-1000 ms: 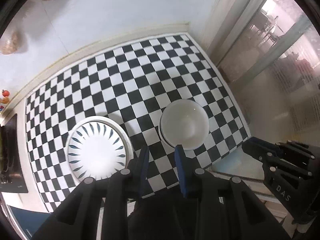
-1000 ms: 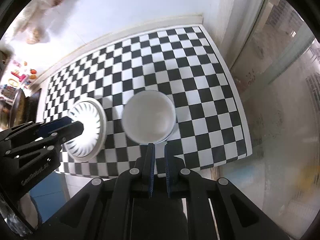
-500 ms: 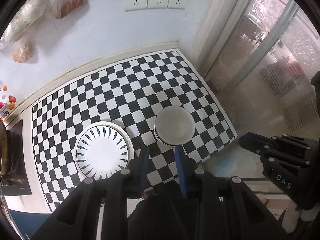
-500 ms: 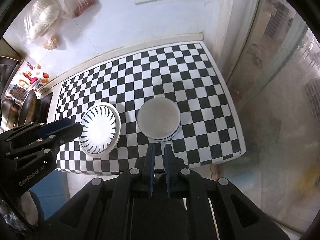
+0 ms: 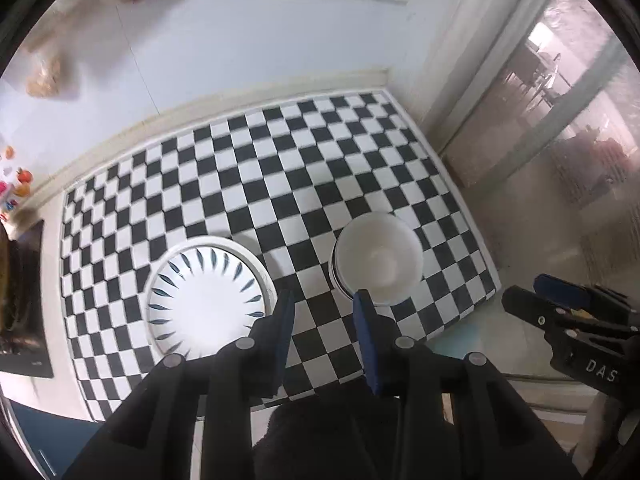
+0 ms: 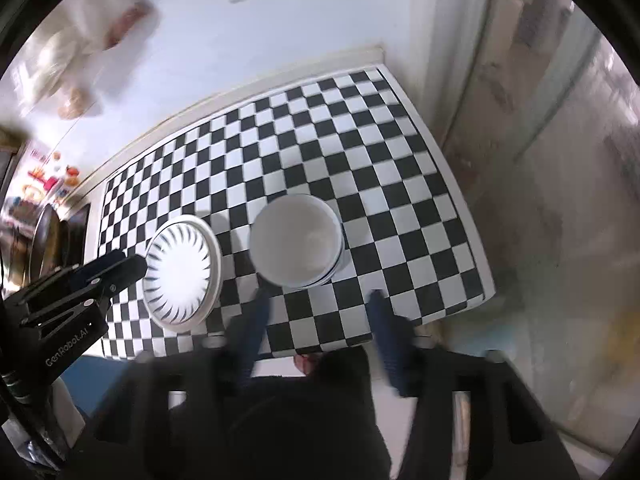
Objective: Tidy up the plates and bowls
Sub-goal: 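Grasp the pink-flowered bowl rim with the left tool while the right tool grips it too, then lift the pink-flowered bowl with both tools and carry it toward the plate stack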
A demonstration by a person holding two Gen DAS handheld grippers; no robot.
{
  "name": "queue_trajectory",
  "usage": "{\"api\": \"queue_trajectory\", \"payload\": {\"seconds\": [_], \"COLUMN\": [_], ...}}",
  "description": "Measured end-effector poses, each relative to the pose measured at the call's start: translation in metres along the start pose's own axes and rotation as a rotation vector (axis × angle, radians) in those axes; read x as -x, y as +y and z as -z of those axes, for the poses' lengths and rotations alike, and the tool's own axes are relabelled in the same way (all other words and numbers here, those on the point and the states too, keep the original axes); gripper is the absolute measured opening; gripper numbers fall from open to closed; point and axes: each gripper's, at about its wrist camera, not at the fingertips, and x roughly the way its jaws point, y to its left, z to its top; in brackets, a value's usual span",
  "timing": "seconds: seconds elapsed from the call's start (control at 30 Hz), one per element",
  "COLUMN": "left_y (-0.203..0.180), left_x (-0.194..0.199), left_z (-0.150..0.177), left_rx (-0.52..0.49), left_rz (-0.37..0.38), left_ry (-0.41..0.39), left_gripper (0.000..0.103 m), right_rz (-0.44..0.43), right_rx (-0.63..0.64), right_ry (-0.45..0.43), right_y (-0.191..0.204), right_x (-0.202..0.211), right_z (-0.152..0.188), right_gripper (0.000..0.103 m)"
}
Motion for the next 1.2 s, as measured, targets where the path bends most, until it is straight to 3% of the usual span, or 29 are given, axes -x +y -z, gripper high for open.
{"api": "queue_trajectory", "payload": {"seconds": [0.07,0.13,0.43,0.63,0.93,1.1,1.2], "left_y": [0.005,0.011,0.029,0.024,0.025,0.024,0.025], "left_x": [-0.018,-0.039,-0.146,-0.192,-0.227,-0.239,-0.242], "left_z": [-0.006,-0.013,-0.038,-0.043,-0.044,-0.035,-0.035], "left_rx": [0.031,0.068,0.246,0.269,0.293,0.310,0.310], "left_rz": [0.016,0.064,0.266,0.285,0.283,0.338,0.372], "left_ry": [0.040,0.093,0.339,0.435,0.506,0.528,0.513], "left_gripper": [0.030,0.030,0.030,0.030,0.031,0.044,0.046], "right_rz": [-0.026,-0.046,-0.134,-0.157,-0.206,-0.242,-0.278], "right_rx": [-0.036,-0.056,-0.149,-0.159,-0.127,-0.113,-0.130], "right_ry": [0.020,0.051,0.206,0.274,0.375,0.430,0.453], "right_y": [-0.010,-0.019,-0.053,-0.061,-0.055,-0.049,-0.049], "right_x": [-0.021,-0.044,-0.151,-0.197,-0.247,-0.271,-0.283], "right_z": [-0.006,-0.013,-0.040,-0.052,-0.061,-0.059,-0.058], "right_gripper": [0.082,0.090,0.091,0.091,0.091,0.091,0.090]}}
